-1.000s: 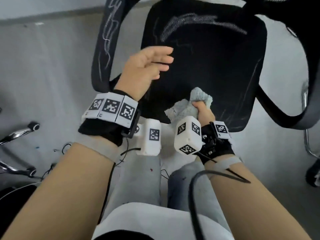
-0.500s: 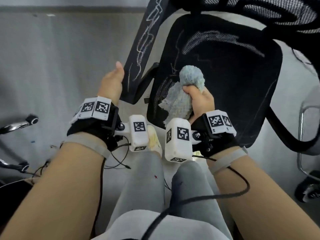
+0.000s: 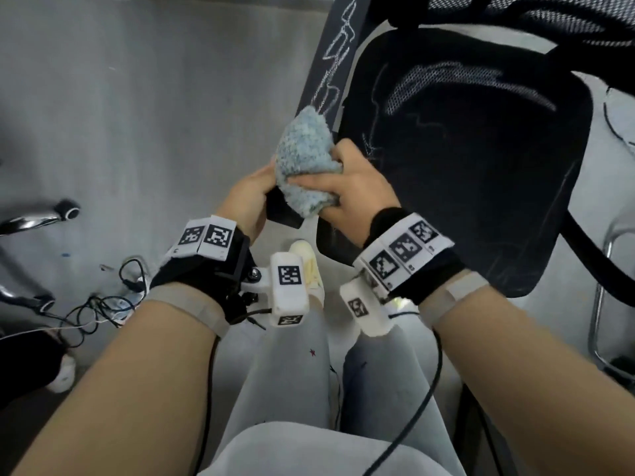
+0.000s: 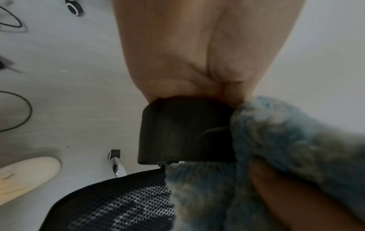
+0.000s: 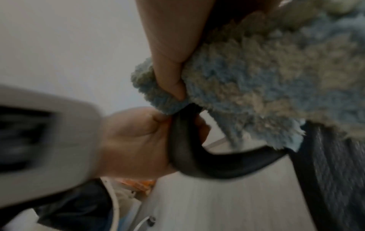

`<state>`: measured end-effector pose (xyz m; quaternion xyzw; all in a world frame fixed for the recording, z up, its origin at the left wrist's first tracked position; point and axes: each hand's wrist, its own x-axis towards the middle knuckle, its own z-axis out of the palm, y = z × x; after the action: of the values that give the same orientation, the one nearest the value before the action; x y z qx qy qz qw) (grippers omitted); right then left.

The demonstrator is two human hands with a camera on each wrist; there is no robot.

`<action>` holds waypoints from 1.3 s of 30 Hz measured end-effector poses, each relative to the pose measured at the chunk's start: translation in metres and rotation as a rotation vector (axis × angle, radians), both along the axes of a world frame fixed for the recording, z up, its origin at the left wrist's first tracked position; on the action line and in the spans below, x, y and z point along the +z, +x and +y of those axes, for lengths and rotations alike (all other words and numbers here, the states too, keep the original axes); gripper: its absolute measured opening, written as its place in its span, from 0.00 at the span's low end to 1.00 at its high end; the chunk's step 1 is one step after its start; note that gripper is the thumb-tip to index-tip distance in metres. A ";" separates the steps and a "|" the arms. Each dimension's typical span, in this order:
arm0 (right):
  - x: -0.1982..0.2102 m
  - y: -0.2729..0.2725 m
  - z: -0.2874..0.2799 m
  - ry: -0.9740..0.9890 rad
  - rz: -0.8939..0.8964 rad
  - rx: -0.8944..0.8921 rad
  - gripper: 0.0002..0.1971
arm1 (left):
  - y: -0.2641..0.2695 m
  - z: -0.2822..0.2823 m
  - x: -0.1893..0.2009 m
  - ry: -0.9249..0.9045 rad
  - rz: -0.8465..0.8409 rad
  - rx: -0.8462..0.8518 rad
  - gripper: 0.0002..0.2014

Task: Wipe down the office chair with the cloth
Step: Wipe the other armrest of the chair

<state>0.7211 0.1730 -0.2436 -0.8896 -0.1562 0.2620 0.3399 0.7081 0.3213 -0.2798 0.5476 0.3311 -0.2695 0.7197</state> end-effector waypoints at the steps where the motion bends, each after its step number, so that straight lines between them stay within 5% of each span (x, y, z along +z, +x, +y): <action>1: -0.003 0.010 0.000 -0.038 -0.018 0.016 0.18 | -0.003 -0.001 -0.001 -0.040 0.003 0.043 0.14; 6: -0.011 0.046 -0.001 0.017 -0.103 -0.371 0.18 | -0.013 -0.001 0.001 -0.126 0.023 0.047 0.17; 14: -0.002 -0.034 0.002 -0.023 0.013 -0.061 0.18 | -0.035 -0.009 0.004 -0.185 0.029 0.098 0.14; 21: -0.004 0.033 -0.005 -0.060 -0.032 -0.358 0.20 | -0.036 -0.004 0.001 -0.160 0.023 0.021 0.14; 27: 0.002 -0.027 -0.006 -0.017 -0.001 -0.120 0.17 | -0.031 -0.014 0.001 -0.131 0.053 -0.048 0.14; 36: -0.003 -0.008 -0.032 -0.005 -0.012 -0.456 0.19 | -0.012 -0.040 0.002 -0.163 0.072 -0.193 0.12; 39: 0.000 -0.049 -0.034 -0.068 0.035 -0.333 0.19 | -0.005 -0.041 0.006 -0.169 0.086 -0.286 0.14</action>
<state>0.6725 0.1390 -0.2434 -0.9095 0.0083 0.2226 0.3511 0.7029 0.2804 -0.2742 0.5147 0.2567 -0.4190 0.7026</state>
